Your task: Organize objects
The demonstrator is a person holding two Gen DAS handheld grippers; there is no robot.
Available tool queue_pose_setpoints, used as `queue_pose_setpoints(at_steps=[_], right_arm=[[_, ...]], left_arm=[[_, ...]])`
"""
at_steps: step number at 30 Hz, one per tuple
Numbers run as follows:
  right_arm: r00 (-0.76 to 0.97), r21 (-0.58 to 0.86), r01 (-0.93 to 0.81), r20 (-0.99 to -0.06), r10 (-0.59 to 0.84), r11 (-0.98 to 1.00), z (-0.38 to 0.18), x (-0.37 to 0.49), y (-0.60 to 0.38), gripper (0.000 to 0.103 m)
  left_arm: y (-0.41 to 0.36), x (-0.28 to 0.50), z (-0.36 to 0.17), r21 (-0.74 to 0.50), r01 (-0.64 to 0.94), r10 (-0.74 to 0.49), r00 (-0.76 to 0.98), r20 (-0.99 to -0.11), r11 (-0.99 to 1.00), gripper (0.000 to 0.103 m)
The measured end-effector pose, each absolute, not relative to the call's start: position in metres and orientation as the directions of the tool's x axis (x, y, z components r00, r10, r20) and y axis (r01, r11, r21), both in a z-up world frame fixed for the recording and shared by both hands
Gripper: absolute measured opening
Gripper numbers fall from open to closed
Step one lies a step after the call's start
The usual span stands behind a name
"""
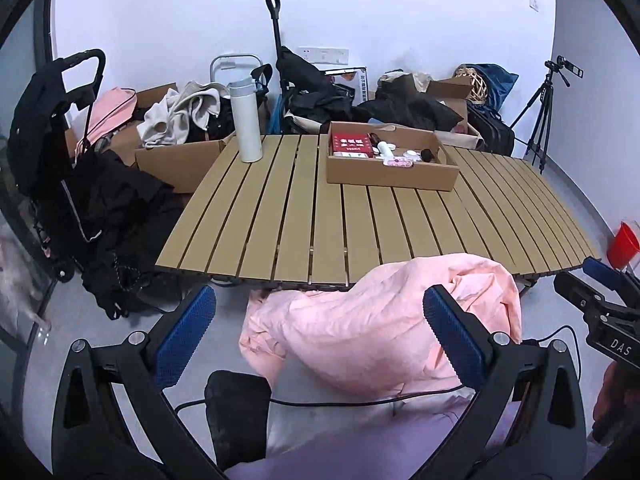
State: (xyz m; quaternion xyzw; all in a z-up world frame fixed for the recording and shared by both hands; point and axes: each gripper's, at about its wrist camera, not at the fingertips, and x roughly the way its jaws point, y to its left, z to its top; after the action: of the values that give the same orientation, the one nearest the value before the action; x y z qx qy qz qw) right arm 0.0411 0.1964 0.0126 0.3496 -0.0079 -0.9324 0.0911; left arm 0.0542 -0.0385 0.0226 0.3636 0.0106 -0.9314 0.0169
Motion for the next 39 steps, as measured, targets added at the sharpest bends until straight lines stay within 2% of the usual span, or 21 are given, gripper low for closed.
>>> queue_pose_setpoints(at_steps=[39], right_arm=[[-0.741,0.048,0.175,-0.651,-0.164,-0.983,0.0120,0.0425,0.1891,0.085]], left_arm=[[-0.0383,0.0540,0.0240,0.009,0.037,-0.033,-0.724,-0.689,-0.999,0.103]])
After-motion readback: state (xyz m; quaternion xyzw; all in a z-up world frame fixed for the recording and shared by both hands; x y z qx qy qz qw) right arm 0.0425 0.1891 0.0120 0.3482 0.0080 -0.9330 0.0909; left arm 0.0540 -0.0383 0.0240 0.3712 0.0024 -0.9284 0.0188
